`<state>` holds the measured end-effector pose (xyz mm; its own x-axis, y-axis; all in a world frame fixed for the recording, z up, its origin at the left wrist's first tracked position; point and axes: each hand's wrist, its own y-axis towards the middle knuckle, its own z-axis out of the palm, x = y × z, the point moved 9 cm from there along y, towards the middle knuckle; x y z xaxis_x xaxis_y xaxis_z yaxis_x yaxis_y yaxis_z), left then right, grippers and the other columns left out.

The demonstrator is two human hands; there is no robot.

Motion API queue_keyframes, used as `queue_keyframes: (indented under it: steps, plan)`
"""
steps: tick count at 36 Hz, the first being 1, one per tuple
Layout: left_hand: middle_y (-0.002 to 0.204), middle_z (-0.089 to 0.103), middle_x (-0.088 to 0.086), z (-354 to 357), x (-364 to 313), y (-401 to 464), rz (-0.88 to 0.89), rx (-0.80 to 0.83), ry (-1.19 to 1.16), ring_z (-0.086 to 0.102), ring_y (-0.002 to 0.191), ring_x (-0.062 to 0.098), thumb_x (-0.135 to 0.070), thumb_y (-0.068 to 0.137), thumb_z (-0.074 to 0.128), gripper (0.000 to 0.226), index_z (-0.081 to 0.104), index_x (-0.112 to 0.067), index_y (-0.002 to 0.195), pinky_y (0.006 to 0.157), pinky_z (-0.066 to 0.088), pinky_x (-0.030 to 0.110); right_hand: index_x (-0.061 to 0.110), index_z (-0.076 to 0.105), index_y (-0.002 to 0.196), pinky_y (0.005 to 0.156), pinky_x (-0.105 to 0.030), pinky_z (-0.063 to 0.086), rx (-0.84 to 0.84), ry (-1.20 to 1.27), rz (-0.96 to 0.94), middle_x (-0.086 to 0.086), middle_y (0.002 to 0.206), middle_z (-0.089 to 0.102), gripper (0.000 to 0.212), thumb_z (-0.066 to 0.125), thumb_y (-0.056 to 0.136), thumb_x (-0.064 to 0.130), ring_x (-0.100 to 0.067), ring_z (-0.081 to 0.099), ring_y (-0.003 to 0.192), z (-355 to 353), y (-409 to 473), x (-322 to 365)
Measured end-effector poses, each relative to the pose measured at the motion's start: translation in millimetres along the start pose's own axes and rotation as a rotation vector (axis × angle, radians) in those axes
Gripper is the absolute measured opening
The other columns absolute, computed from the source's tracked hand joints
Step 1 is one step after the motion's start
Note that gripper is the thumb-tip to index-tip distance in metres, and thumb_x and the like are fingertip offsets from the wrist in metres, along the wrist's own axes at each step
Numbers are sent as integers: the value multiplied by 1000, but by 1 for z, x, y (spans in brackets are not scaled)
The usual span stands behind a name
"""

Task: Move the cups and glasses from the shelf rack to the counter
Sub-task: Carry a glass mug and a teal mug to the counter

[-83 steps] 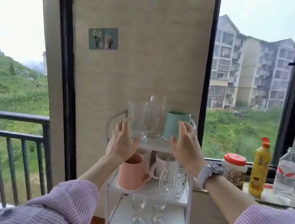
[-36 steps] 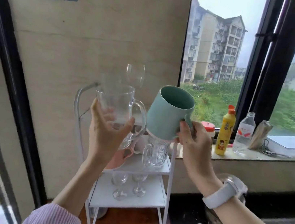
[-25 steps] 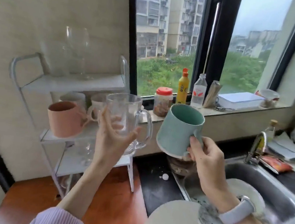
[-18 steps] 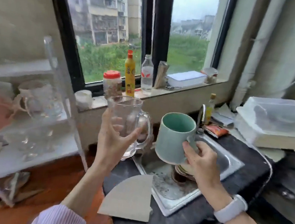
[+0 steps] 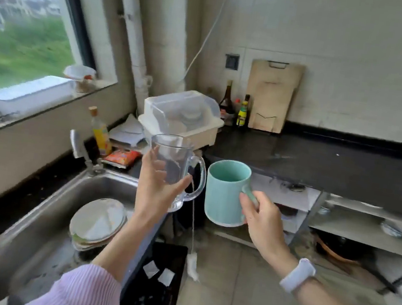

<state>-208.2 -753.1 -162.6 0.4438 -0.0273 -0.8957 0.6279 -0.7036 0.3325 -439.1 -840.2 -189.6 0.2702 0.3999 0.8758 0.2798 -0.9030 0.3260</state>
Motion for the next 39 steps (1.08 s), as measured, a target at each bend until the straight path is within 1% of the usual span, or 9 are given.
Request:
queue_keyframes:
  steps: [8, 12, 15, 19, 22, 29, 33, 36, 39]
  plan:
    - [115, 57, 9, 173, 1, 94, 60, 203, -90, 62, 94, 20, -34, 65, 81, 89, 26, -27, 135, 80, 51, 34, 17, 50, 71, 49, -15, 34, -225, -158, 70, 3, 61, 51, 23, 51, 91, 26, -11, 47, 59, -82, 96, -80]
    - [114, 56, 7, 251, 4, 157, 65, 260, -146, 60, 91, 13, -34, 65, 81, 90, 26, -27, 136, 73, 50, 25, 17, 52, 75, 52, -25, 38, -298, -175, 148, 2, 65, 54, 21, 50, 92, 30, -16, 53, 64, -108, 162, -123]
    - [115, 55, 5, 306, 1, 205, 76, 310, -177, 60, 92, 14, -33, 66, 81, 89, 26, -27, 135, 74, 50, 26, 23, 49, 70, 47, -18, 38, -337, -171, 184, 2, 65, 54, 23, 49, 92, 31, -15, 53, 62, -125, 213, -145]
    - [105, 51, -9, 372, -8, 263, 103, 345, -189, 57, 86, 2, -32, 65, 82, 89, 26, -30, 134, 68, 45, 14, 23, 48, 69, 46, -10, 38, -367, -197, 195, 5, 64, 53, 24, 49, 92, 32, -8, 51, 59, -149, 275, -168]
    - [113, 51, -2, 422, -13, 297, 111, 374, -175, 58, 94, 13, -31, 65, 82, 92, 25, -25, 136, 74, 50, 23, 21, 48, 70, 47, -8, 38, -397, -210, 203, 6, 66, 52, 24, 48, 92, 31, -6, 51, 61, -168, 312, -187]
    - [126, 52, 4, 548, -4, 347, 61, 489, -167, 57, 100, 16, -31, 64, 83, 92, 25, -22, 135, 82, 52, 30, 26, 44, 68, 51, -7, 41, -429, -206, 274, 7, 68, 51, 26, 45, 93, 30, -6, 52, 67, -208, 388, -253]
    - [111, 47, -9, 614, 13, 362, 24, 527, -158, 54, 88, 6, -32, 64, 83, 92, 24, -27, 134, 74, 47, 21, 21, 45, 69, 51, -10, 40, -413, -208, 332, 4, 69, 52, 27, 44, 94, 32, -9, 53, 68, -227, 428, -305]
    - [112, 43, -10, 676, 31, 378, -10, 554, -140, 52, 95, 10, -31, 65, 82, 94, 20, -28, 135, 79, 47, 24, 23, 41, 63, 50, -8, 40, -408, -210, 358, 4, 63, 50, 31, 46, 93, 29, -6, 51, 62, -245, 469, -356]
    - [115, 43, -7, 738, 52, 395, -52, 572, -150, 50, 98, 9, -26, 67, 81, 94, 17, -34, 135, 77, 44, 17, 21, 43, 63, 52, -14, 39, -376, -200, 405, 4, 60, 49, 32, 46, 93, 29, -7, 49, 59, -261, 513, -413]
